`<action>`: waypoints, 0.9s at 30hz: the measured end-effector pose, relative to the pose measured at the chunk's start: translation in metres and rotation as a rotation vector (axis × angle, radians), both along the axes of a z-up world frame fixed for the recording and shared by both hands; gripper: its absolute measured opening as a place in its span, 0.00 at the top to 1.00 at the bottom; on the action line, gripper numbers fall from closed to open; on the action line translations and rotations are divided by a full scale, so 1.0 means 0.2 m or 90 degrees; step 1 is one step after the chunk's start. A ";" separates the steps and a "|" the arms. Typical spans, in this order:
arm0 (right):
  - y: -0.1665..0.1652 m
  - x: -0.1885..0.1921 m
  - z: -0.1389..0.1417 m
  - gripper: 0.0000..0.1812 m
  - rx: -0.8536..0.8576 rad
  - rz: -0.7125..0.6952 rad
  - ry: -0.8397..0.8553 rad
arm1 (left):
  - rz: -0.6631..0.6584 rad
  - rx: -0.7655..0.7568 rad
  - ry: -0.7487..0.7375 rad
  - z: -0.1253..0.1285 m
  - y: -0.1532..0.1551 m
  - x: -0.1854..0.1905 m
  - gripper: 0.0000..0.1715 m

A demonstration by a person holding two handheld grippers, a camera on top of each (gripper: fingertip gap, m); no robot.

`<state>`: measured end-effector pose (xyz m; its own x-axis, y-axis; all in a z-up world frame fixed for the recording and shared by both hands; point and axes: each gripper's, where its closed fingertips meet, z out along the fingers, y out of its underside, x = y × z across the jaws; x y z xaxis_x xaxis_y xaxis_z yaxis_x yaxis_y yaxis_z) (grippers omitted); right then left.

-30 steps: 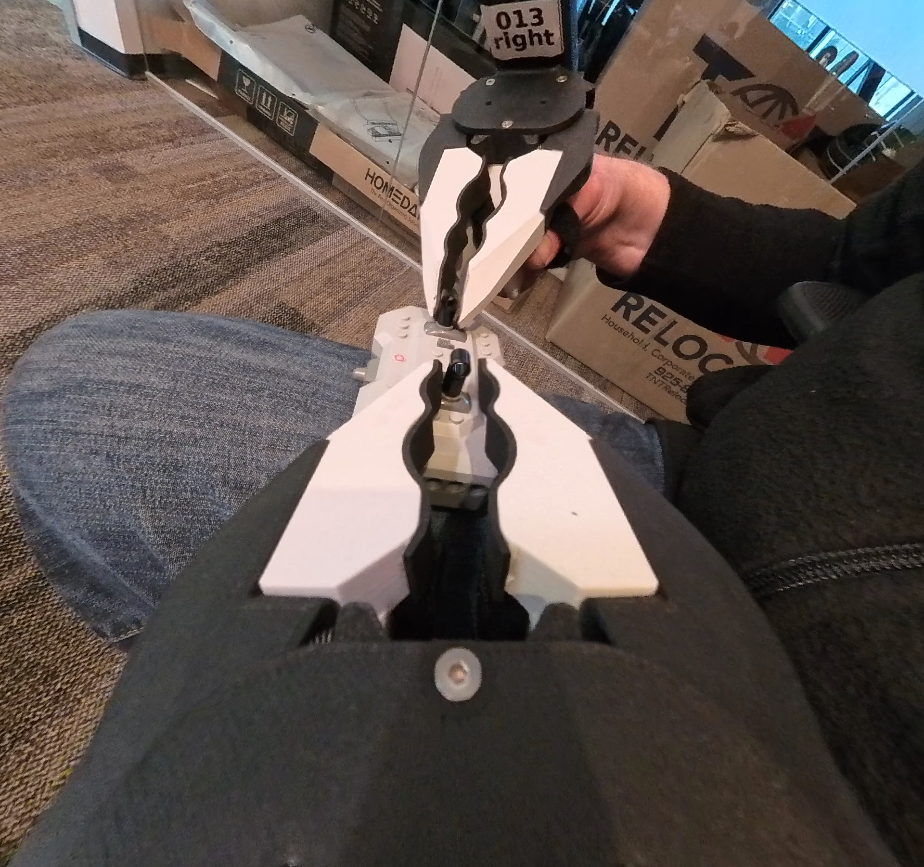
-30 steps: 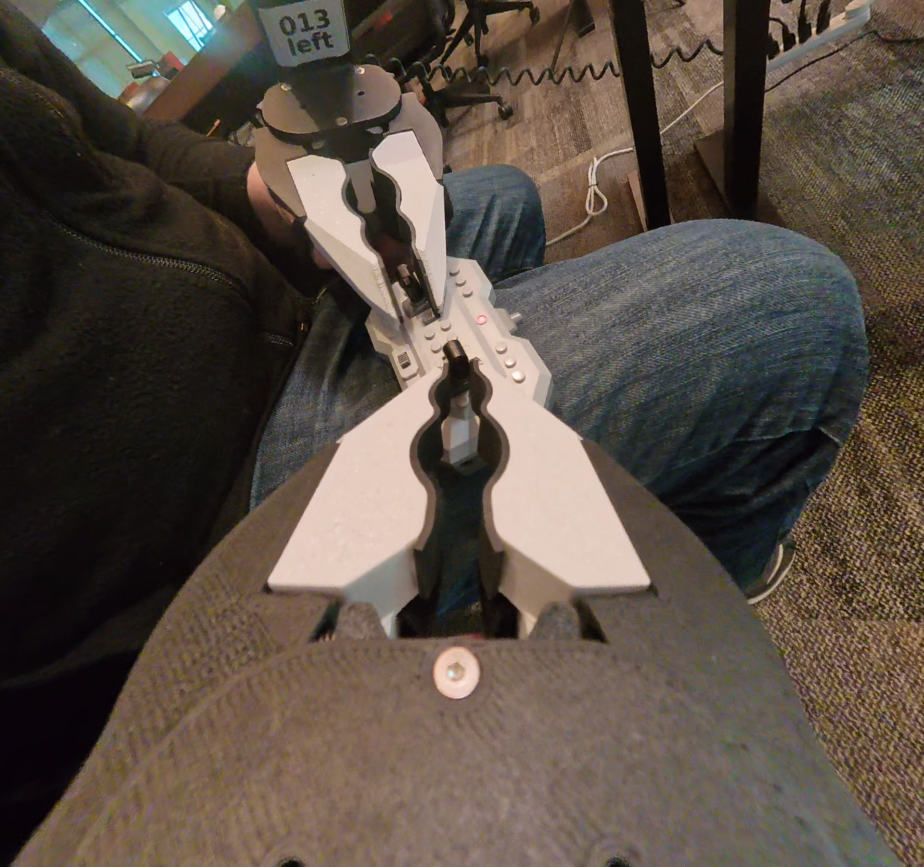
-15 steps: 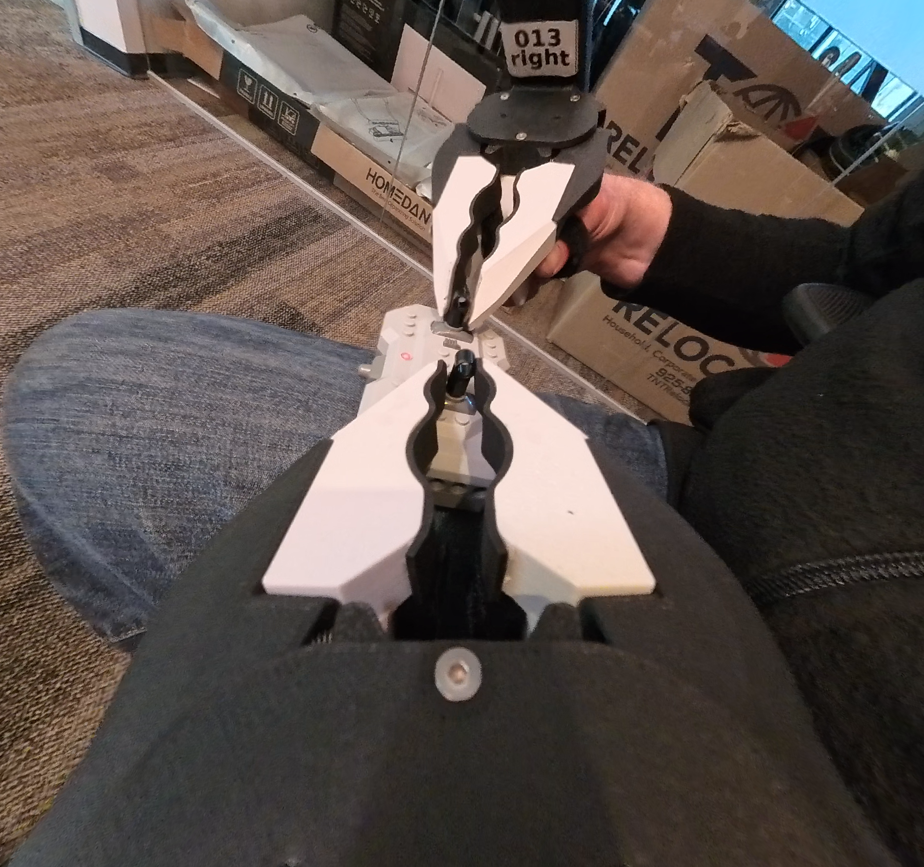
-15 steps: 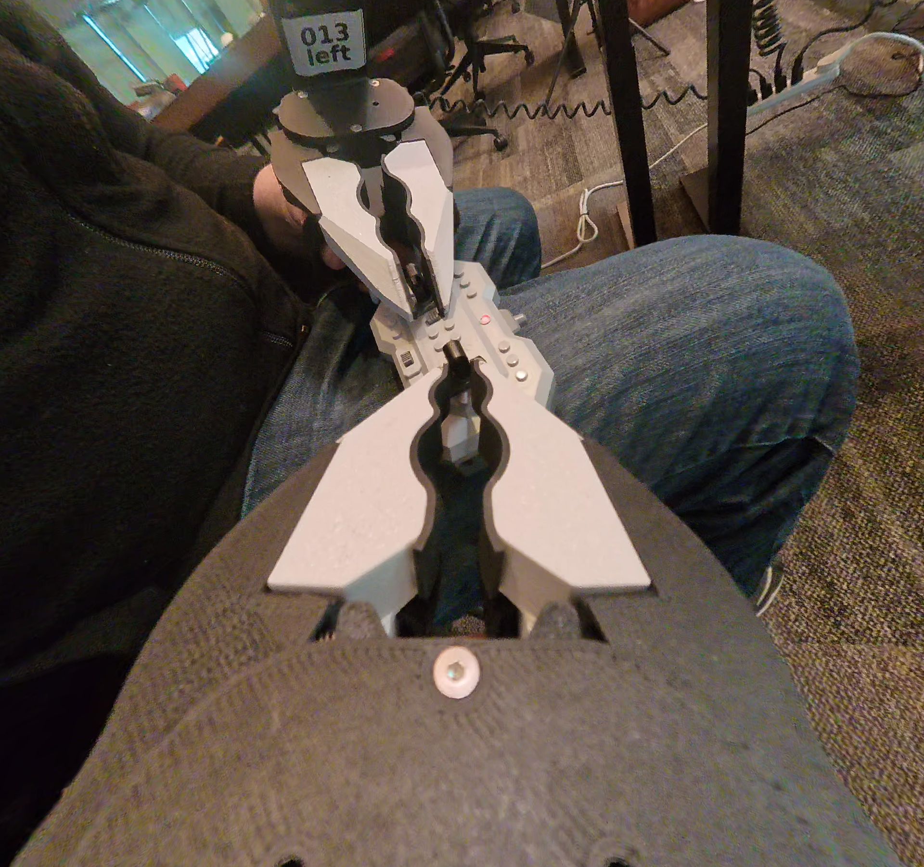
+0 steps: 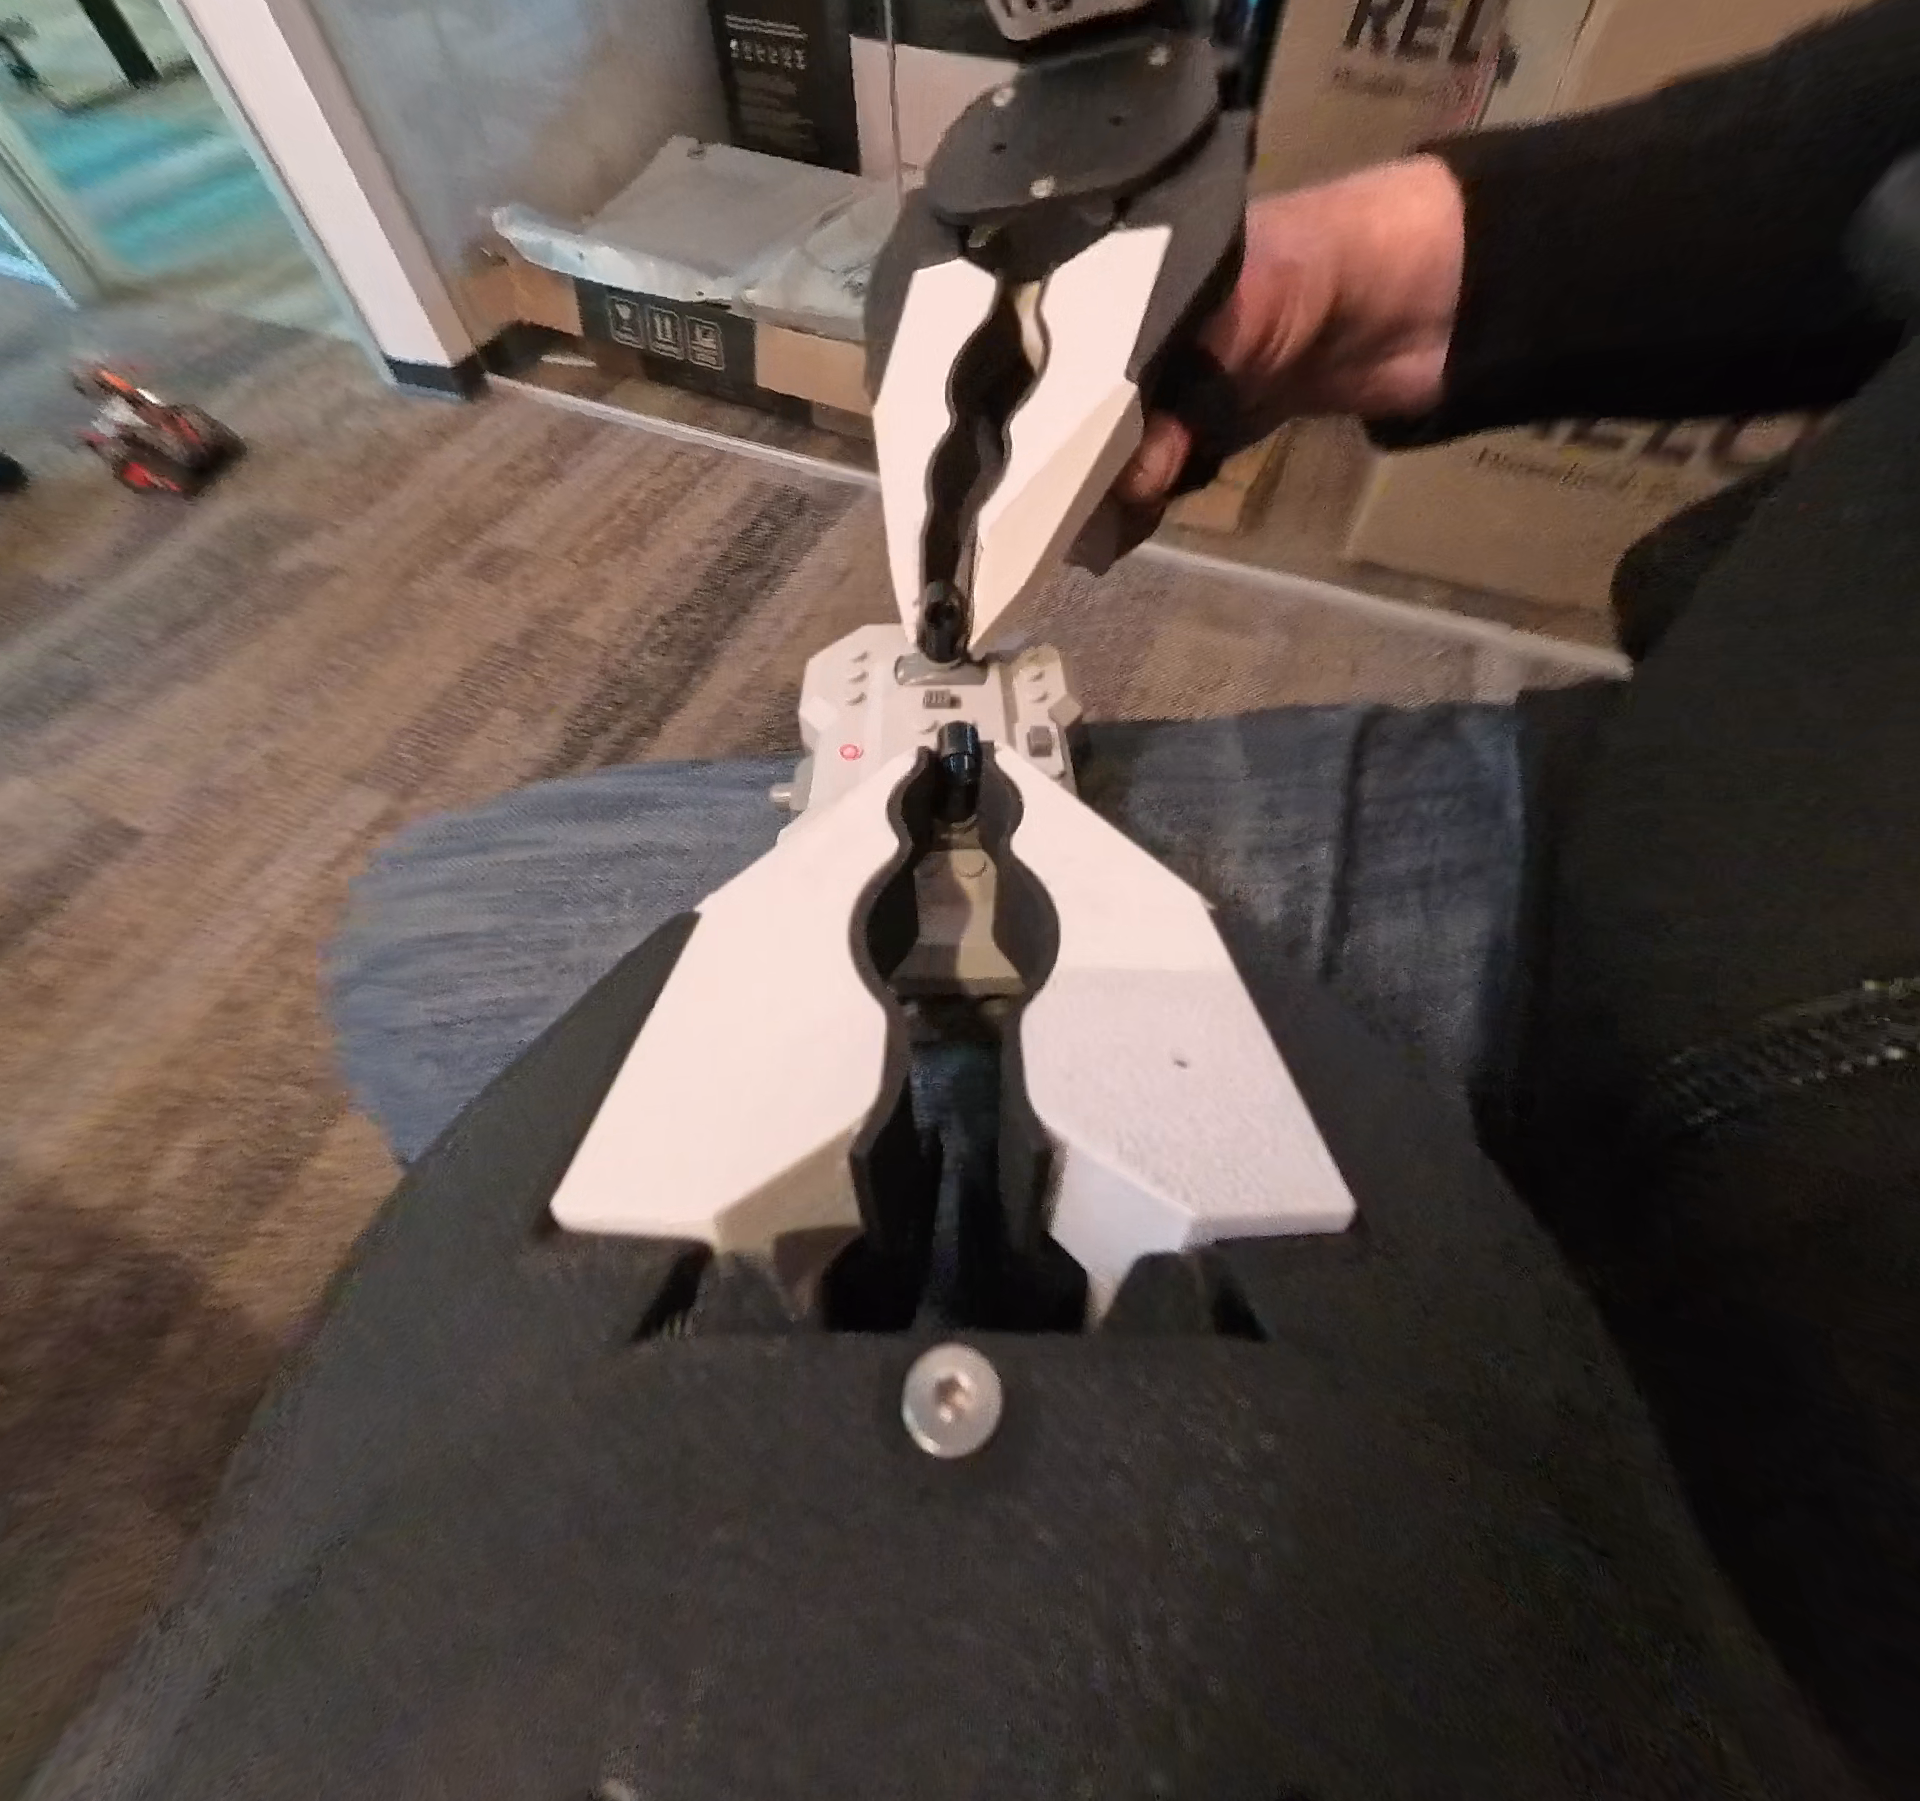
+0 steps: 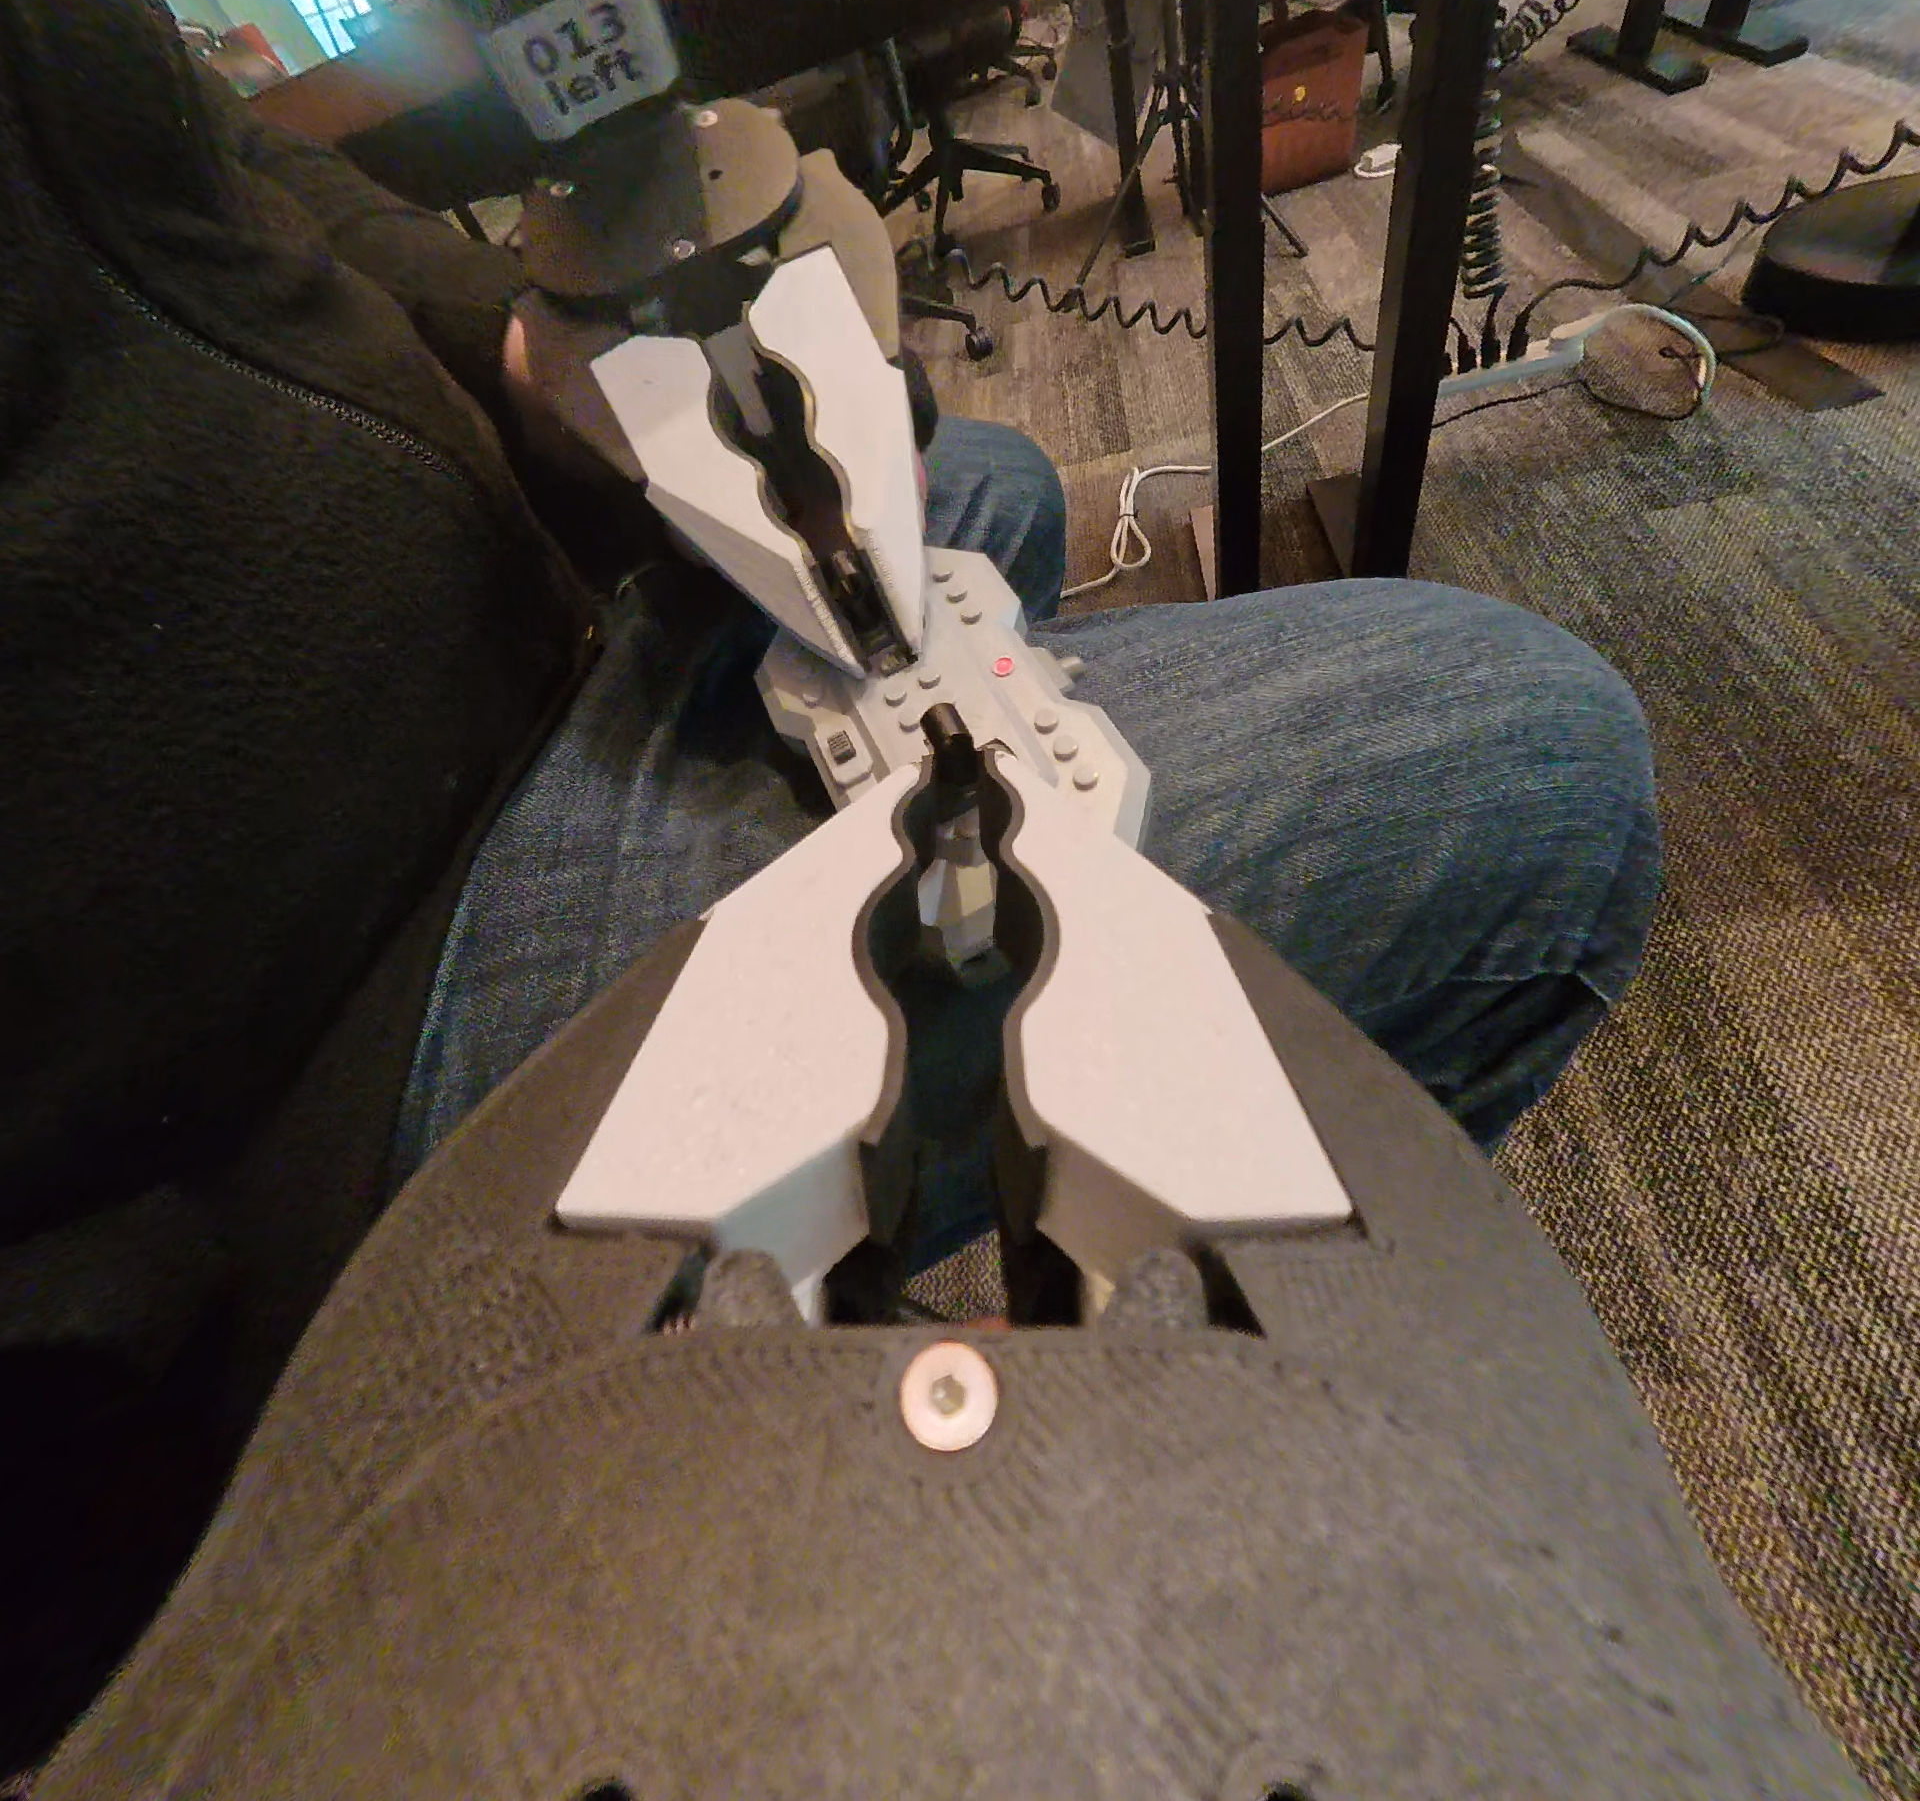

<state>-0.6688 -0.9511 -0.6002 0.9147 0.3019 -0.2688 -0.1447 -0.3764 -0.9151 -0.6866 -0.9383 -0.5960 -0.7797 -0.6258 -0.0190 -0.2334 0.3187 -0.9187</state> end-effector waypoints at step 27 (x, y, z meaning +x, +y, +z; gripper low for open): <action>0.01 0.03 -0.01 0.97 -0.041 -0.018 0.167 | 0.026 -0.087 0.078 0.01 0.02 0.03 0.95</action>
